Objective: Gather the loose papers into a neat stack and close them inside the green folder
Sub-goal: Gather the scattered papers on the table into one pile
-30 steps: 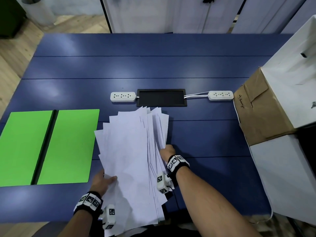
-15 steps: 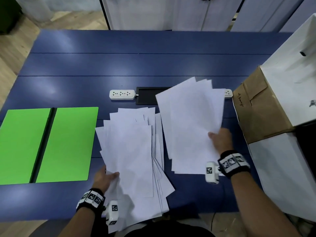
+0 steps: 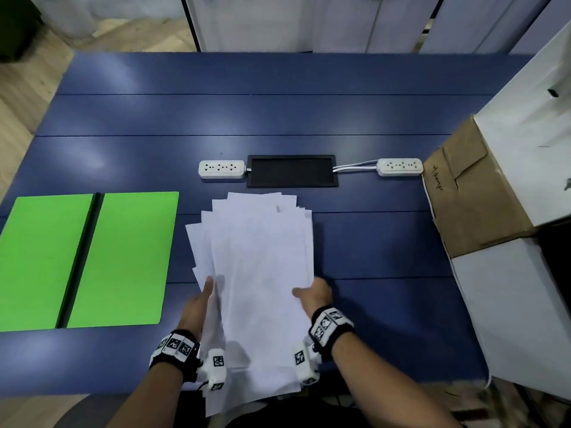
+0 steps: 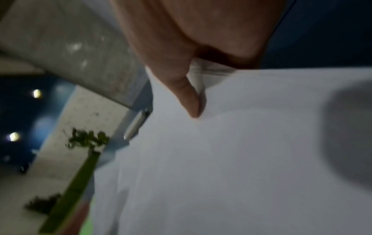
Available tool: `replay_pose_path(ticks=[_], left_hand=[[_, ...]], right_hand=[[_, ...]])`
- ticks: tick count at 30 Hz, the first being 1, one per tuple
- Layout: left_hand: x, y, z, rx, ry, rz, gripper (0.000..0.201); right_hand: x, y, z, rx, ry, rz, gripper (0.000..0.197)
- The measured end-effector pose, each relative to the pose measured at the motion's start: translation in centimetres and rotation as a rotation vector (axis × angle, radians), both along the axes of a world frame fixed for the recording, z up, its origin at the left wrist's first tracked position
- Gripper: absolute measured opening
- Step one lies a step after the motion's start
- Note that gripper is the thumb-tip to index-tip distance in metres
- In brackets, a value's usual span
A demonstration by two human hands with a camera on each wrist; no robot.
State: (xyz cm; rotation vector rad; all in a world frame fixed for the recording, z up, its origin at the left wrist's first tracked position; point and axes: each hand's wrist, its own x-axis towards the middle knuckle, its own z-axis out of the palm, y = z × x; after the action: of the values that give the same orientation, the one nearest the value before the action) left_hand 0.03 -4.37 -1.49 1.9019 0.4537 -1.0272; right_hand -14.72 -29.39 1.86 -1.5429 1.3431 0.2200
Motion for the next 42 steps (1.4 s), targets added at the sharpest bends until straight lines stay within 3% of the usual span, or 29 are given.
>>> replay_pose_path(ticks=[3,4,8,9,11,14,17,22,29,34,42], left_hand=[[-0.6,-1.2,2.2,-0.087,-0.087,-0.033,0.056],[-0.8,-1.4,2.5,-0.142,-0.090,-0.014,0.047],[-1.0,-2.2,3.0,-0.201,-0.026,0.041,0.047],[-0.9,-2.3,3.0,-0.197,-0.015,0.052,0.044],[-0.8,-2.6,3.0,-0.200,-0.007,0.068,0.037],[-0.6,-2.8,2.6,-0.190,0.000,0.063,0.033],[-0.7,-3.0,2.3,-0.180,-0.019,0.073,0.036],[-1.3,-3.6,2.5,-0.179,-0.102,0.059,0.034],[-1.7,-4.8,3.9,-0.248,-0.102,0.020,0.035],[-1.2,-4.2,3.3,-0.218,-0.022,0.045,0.042],[-0.9,-4.2,3.1,-0.188,0.025,0.033,0.036]], right_hand=[[0.5,1.9,0.2,-0.196,0.149,0.115,0.045],[0.8,2.2,0.6,-0.178,0.133,0.082,0.052],[1.6,1.9,0.7,-0.007,0.048,-0.153,0.083],[1.7,1.6,0.5,0.042,0.032,-0.187,0.082],[1.6,1.0,0.4,0.124,0.001,-0.186,0.059],[1.5,0.6,0.6,0.083,0.011,-0.087,0.032],[1.9,0.9,0.9,-0.083,0.089,0.078,0.031],[2.2,1.7,1.1,-0.076,0.042,0.132,0.042],[2.6,1.2,0.5,0.048,0.011,-0.069,0.077],[2.4,0.6,-0.3,0.148,-0.059,-0.071,0.036],[2.4,0.5,-0.2,0.213,-0.111,-0.106,0.044]])
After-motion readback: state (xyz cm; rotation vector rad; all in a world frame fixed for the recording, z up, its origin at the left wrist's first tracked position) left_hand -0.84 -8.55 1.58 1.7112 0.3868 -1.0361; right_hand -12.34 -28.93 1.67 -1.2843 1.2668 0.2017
